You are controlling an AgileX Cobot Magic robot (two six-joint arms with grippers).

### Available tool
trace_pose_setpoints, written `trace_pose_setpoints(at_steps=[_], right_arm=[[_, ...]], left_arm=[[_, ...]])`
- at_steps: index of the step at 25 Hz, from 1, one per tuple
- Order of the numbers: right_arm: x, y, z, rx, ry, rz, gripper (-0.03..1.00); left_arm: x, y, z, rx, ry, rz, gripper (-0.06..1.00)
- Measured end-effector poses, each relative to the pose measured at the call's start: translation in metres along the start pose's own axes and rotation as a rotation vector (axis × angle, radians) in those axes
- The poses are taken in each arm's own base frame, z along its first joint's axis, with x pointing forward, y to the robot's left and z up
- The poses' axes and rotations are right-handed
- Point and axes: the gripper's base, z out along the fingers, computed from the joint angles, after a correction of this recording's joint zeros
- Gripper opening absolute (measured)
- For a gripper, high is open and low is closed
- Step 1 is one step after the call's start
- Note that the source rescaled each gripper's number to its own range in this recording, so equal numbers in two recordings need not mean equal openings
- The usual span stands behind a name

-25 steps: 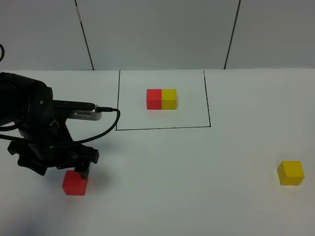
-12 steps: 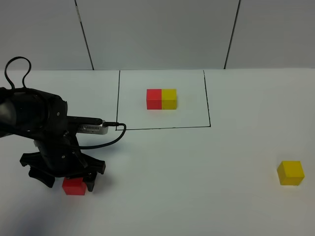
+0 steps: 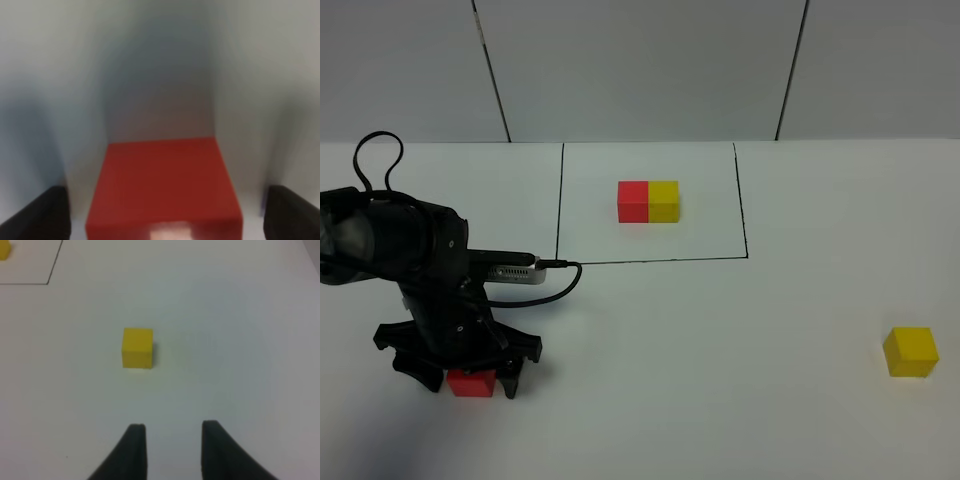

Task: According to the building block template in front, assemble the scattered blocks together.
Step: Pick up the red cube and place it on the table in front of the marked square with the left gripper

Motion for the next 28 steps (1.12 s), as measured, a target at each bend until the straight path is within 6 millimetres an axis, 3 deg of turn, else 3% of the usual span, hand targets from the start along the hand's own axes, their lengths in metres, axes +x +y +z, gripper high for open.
trace_pose_setpoints(at_steps=[4, 7, 12, 18, 28], right_arm=[[0.0, 0.0, 0.0, 0.0, 0.0, 0.0, 0.0], [0.0, 0.0, 0.0, 0.0, 0.0, 0.0, 0.0], [0.0, 0.0, 0.0, 0.0, 0.0, 0.0, 0.0], [0.0, 0.0, 0.0, 0.0, 0.0, 0.0, 0.0], [0.0, 0.0, 0.0, 0.0, 0.0, 0.0, 0.0]], left_arm=[[0.0, 0.0, 0.001, 0.0, 0.002, 0.001, 0.71], [0.0, 0.0, 0.001, 0.0, 0.002, 0.001, 0.56], [0.0, 0.001, 0.001, -0.008, 0.005, 0.007, 0.0], [0.001, 0.001, -0.013, -0.007, 0.005, 0.062, 0.0], [-0.042, -0.01, -0.1, -0.009, -0.13, 0.497, 0.0]])
